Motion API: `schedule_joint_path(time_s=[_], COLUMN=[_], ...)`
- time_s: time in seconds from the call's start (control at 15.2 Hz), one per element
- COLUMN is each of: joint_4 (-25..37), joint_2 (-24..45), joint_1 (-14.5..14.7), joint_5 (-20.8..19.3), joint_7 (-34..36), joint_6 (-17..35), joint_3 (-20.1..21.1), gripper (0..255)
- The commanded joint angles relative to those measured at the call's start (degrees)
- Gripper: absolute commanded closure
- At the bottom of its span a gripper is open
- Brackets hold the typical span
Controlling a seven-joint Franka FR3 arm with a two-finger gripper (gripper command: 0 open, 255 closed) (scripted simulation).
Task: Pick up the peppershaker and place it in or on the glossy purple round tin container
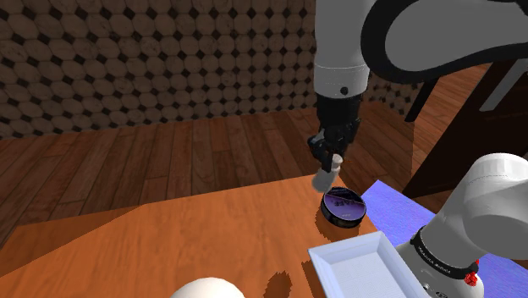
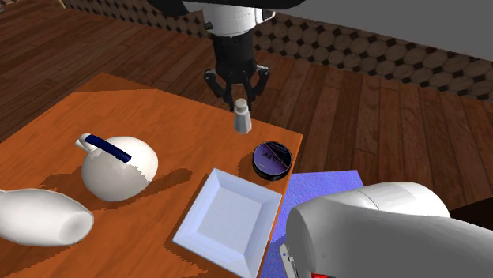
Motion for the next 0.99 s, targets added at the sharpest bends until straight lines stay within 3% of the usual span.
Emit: schedule_joint_path(time_s=[0.0,0.33,0.92], joint_4=[-2.04,-5.63,-12.75], joint_2=[-3.70,-12.10,-12.50], joint_1=[-0.22,-1.61,-1.21], joint_5=[-0.94,-5.30,-4.48], joint_7=[-2.53,-9.05,-9.05], joint_6=[-1.95,-7.30,-0.58], joint_3=[-2.50,-9.37,-8.52], gripper=[255,255,255])
